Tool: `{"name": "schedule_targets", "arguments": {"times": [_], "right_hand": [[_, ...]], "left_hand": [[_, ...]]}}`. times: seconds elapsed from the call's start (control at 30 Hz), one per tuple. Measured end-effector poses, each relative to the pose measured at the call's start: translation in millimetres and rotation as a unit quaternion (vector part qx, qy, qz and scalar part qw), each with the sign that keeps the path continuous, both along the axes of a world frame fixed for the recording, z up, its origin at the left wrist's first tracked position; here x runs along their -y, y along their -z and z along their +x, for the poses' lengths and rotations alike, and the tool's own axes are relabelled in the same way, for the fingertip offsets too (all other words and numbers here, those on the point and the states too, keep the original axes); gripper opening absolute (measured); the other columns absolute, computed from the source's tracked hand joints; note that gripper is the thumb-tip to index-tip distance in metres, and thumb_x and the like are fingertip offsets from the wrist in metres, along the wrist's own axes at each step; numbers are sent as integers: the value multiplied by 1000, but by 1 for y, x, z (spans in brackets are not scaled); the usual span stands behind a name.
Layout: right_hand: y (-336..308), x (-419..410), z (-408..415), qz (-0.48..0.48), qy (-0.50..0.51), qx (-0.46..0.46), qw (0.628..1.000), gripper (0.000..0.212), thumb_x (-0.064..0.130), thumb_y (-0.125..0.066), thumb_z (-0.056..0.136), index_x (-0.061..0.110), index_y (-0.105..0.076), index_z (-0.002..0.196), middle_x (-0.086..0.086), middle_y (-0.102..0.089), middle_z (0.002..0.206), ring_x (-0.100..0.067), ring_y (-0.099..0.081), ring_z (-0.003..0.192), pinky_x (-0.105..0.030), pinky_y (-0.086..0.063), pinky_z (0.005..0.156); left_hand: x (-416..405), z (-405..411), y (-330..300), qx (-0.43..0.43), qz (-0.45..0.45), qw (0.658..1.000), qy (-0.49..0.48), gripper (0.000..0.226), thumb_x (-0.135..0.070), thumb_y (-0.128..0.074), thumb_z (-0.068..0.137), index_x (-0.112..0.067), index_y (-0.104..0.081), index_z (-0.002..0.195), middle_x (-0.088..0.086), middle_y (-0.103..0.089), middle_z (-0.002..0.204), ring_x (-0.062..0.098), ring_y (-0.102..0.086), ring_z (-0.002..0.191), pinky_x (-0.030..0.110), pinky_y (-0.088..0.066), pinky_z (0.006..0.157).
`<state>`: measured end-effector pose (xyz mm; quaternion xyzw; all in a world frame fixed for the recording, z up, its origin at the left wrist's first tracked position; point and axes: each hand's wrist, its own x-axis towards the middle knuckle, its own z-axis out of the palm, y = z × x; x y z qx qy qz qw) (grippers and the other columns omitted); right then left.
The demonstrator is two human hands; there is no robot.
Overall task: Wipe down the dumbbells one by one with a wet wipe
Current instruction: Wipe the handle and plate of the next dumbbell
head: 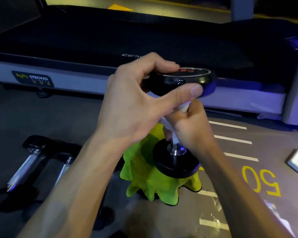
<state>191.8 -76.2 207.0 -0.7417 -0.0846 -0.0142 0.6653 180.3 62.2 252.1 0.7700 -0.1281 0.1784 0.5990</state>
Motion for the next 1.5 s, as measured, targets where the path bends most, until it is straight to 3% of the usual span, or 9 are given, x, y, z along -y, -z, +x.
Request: {"name": "schedule_targets", "arguments": {"times": [0.2,0.33,0.47,0.53,0.7,0.9,1.13,1.27,1.5], "right_hand": [[14,9,-35,-315,63,106,941,35,32,-63,98,34,-28,98,15,-51,73,-7,-54,85,-16,-38,54],[4,27,-66,-285,-39,41,957,32,39,-61,97,40,-40,121,13,-63,95,2,-56,96,-12,-41,73],[-12,46,-70,-184,-101,-139,968,30,64,-60,85,78,-48,108,65,-48,95,40,-25,121,-6,-24,104],[-14,55,-67,-109,-118,-141,977,33,57,-62,91,69,-56,121,58,-52,113,31,-36,126,-13,-27,112],[11,43,-39,-324,-102,-17,940,22,44,-42,105,32,-49,122,10,-70,100,-15,-64,95,-37,-51,88],[18,68,-10,-108,-259,-80,956,33,-4,-65,93,5,-59,124,-19,-70,122,-32,-66,117,-38,-51,103],[38,39,-47,-226,9,26,974,20,32,-67,93,35,-62,112,18,-75,102,-6,-69,94,-31,-54,85],[38,40,-62,-361,75,61,927,23,50,-51,95,41,-64,111,8,-52,116,-20,-51,108,-39,-46,91],[7,47,-64,-272,-9,-24,962,6,23,-63,90,22,-66,95,3,-66,80,-9,-57,71,-25,-46,64]], "left_hand": [[-6,0,3,-3,3,1000,-22,38,-52,-86,76,-27,-74,102,-12,-78,101,10,-75,96,45,-61,87],[-2,5,3,-2,9,1000,-25,39,-55,-84,77,-27,-74,102,-11,-78,97,13,-75,94,47,-60,85],[-1,7,4,0,10,999,-39,42,-56,-84,78,-25,-74,103,-9,-78,97,14,-75,94,47,-60,85],[-1,10,4,-1,14,999,-48,44,-60,-83,77,-25,-75,103,-9,-78,97,14,-75,94,49,-59,85],[-1,12,5,-2,25,999,-48,45,-62,-81,78,-26,-74,104,-8,-78,98,17,-75,95,50,-58,85],[10,10,0,7,28,999,-16,42,-59,-84,75,-29,-75,103,-9,-79,99,16,-75,94,47,-59,87],[16,11,0,12,30,999,-38,44,-62,-84,74,-28,-76,101,-10,-78,93,15,-75,89,46,-59,82],[9,12,3,14,39,998,-51,45,-64,-82,75,-28,-75,102,-11,-78,94,16,-74,92,47,-59,84],[3,14,6,14,25,998,-49,47,-65,-81,76,-27,-75,103,-9,-78,97,19,-74,96,49,-58,86]]}}
